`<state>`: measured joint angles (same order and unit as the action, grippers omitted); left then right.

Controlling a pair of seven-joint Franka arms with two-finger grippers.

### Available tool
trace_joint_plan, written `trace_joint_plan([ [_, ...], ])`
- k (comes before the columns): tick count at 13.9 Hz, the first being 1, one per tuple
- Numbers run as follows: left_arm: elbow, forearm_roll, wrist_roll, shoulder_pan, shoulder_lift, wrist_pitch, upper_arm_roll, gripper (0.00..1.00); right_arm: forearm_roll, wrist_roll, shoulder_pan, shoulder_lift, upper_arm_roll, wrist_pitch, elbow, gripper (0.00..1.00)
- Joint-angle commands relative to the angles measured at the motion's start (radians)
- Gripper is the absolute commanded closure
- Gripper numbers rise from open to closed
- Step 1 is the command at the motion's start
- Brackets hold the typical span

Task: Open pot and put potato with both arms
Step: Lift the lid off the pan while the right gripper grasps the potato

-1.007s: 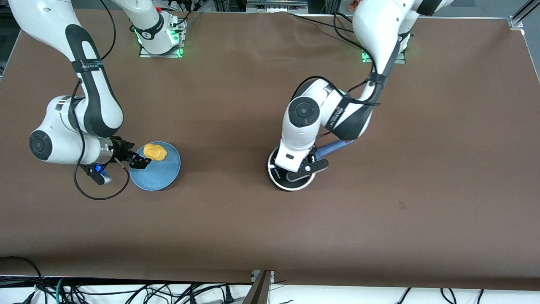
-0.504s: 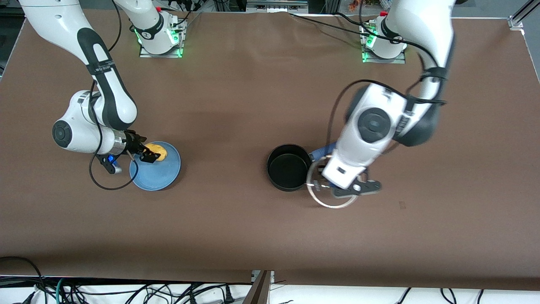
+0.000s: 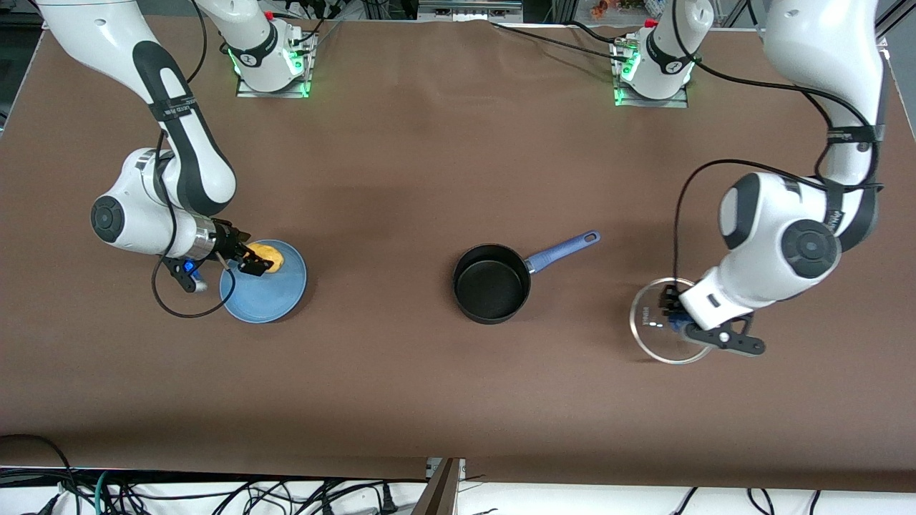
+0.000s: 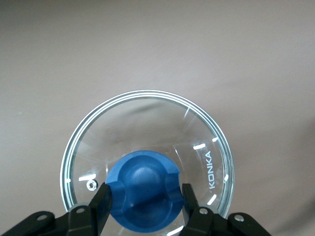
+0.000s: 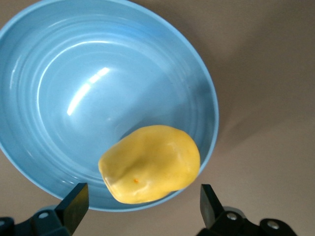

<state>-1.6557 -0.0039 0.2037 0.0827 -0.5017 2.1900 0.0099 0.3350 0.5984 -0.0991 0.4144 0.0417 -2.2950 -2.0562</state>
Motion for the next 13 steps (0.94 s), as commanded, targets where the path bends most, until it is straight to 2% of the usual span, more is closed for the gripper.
trace_joint_plan([
  [1, -0.142, -0.011, 0.164, -0.079, 0.083, 0.066, -0.004, 0.48, 0.019, -0.005, -0.001, 0.003, -0.017, -0.055, -0.027, 0.0],
  [3, -0.171, -0.019, 0.253, -0.133, 0.083, 0.074, 0.008, 0.48, 0.019, -0.051, -0.002, 0.023, -0.02, -0.098, -0.027, 0.0],
  [6, -0.211, -0.019, 0.284, -0.214, 0.078, 0.125, 0.008, 0.47, 0.019, -0.1, -0.002, 0.044, -0.02, -0.116, -0.009, 0.0],
  [9, -0.255, -0.022, 0.318, -0.247, 0.063, 0.177, 0.008, 0.47, 0.018, -0.1, -0.023, 0.047, -0.022, -0.11, 0.027, 0.0],
  [13, -0.269, -0.108, 0.359, -0.274, 0.019, 0.198, 0.008, 0.44, 0.019, -0.098, -0.036, 0.064, -0.022, -0.124, 0.03, 0.0],
])
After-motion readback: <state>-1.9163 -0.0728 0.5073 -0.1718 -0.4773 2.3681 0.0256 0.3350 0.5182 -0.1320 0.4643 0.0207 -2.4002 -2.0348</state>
